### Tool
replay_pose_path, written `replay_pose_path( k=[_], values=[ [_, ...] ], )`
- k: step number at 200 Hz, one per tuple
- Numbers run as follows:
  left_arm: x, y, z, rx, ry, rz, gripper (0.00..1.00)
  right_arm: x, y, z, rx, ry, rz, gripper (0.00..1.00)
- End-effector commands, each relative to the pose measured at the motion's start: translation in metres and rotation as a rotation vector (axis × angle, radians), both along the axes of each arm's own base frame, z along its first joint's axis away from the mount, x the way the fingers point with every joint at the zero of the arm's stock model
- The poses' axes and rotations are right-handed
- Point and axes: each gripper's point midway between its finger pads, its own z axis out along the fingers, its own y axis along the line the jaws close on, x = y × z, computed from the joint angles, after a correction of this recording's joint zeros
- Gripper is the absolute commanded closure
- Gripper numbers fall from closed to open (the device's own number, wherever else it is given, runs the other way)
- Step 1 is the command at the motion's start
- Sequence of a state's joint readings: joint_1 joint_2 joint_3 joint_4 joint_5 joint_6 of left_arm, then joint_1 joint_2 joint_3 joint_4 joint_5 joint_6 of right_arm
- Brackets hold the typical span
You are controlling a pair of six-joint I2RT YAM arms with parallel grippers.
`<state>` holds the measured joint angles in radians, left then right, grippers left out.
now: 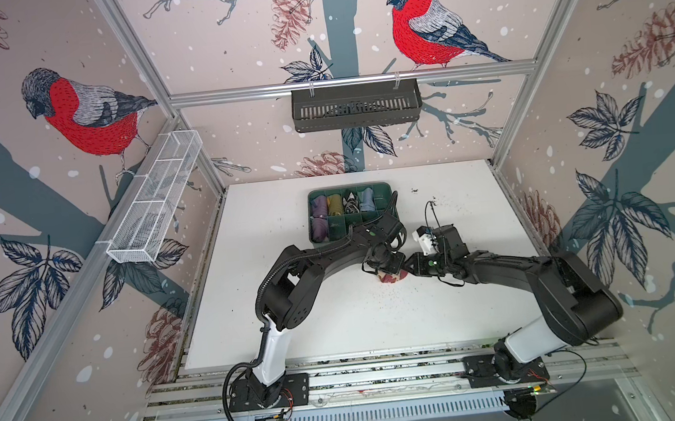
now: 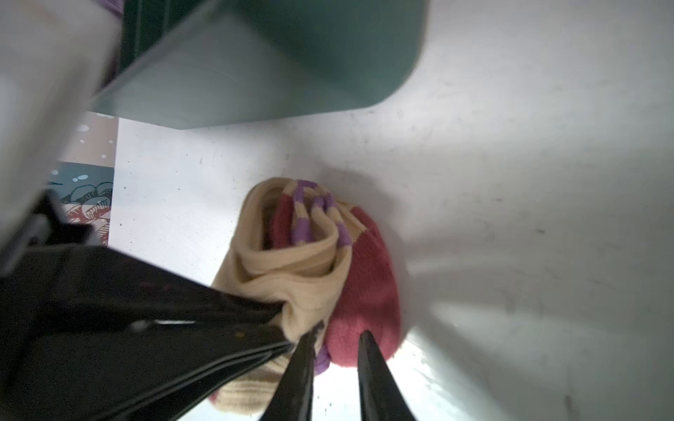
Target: Roll the socks
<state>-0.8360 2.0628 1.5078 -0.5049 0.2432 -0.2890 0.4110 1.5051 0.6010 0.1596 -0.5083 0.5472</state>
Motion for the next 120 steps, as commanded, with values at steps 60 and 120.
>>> replay_pose_path(
  k=[60, 120],
  values=[
    [0.001, -0.001, -0.001, -0.033, 0.006, 0.006, 1.0, 0.008, 0.014, 0.011, 0.071, -0.017, 0.026, 0.84],
    [-0.005, -0.009, 0.001, -0.108, 0.042, -0.016, 0.9, 0.011, 0.018, 0.0, 0.068, 0.004, 0.032, 0.85]
  ],
)
